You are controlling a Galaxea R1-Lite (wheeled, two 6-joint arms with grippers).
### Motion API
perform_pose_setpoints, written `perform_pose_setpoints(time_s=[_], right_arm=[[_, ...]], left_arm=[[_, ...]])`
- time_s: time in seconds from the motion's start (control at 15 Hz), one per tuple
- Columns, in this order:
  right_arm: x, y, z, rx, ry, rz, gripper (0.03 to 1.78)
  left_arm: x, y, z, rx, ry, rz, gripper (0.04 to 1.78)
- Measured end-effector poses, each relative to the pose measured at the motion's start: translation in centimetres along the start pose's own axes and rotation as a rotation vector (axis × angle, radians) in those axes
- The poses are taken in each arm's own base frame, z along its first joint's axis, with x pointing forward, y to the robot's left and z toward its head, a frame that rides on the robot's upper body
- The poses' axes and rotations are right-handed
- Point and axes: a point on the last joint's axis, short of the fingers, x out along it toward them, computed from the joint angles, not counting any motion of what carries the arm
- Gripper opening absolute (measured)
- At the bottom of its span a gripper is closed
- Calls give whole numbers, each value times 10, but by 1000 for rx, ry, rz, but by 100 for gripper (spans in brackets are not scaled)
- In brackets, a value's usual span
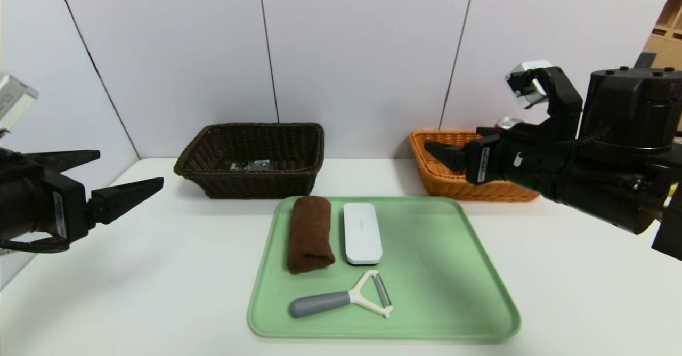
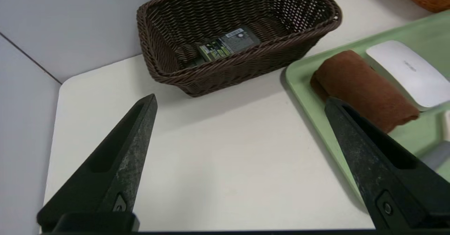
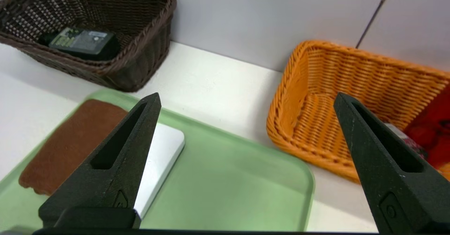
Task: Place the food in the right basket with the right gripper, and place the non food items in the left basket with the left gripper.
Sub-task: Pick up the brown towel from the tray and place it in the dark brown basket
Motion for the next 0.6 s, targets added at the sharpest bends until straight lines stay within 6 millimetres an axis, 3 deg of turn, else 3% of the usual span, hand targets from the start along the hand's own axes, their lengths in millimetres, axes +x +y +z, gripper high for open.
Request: perform_pose_setpoints(time_s=[0.2, 0.33, 0.6], right_arm=[[-12, -4, -6, 0, 8, -11, 169], [-17, -11, -4, 0, -4, -36, 169], [-38, -41, 0, 10, -58, -151, 169]], left_arm=[[1, -11, 37, -8, 182, -82, 169], [15, -24, 54, -17, 329, -140, 169], [51, -63, 59, -163, 556, -204, 169]])
